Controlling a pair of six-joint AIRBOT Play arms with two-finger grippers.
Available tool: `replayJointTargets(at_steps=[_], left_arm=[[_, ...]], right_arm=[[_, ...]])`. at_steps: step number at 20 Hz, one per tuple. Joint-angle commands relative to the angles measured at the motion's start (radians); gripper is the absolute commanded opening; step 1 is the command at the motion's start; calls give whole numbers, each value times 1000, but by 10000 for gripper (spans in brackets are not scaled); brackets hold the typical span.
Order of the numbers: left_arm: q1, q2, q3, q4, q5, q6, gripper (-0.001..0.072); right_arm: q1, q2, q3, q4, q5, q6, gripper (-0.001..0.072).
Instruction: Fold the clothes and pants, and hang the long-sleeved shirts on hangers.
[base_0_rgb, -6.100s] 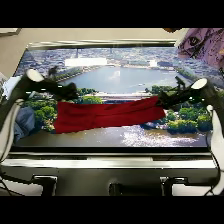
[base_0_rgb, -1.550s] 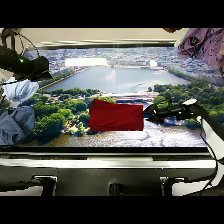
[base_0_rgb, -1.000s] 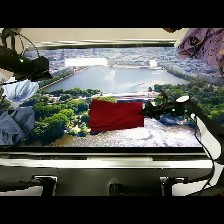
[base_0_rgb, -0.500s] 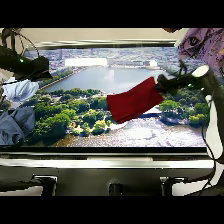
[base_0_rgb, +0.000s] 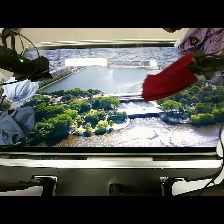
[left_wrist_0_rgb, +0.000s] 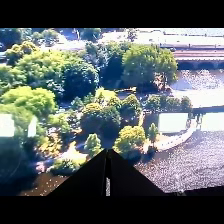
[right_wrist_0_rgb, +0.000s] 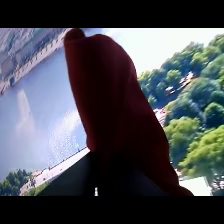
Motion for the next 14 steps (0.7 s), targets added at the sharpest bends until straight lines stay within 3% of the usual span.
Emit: replayJointTargets(at_steps=[1,9,14], left_arm=[[0,-1,0,0,0,1,21],[0,-1,0,0,-18,1,21],[0,-1,0,0,-18,1,21]], right_arm=[[-114,7,38,-72,22,46,30],[-345,19,26,-355,257,52,29],[-426,115,-230,-489,254,54,29]])
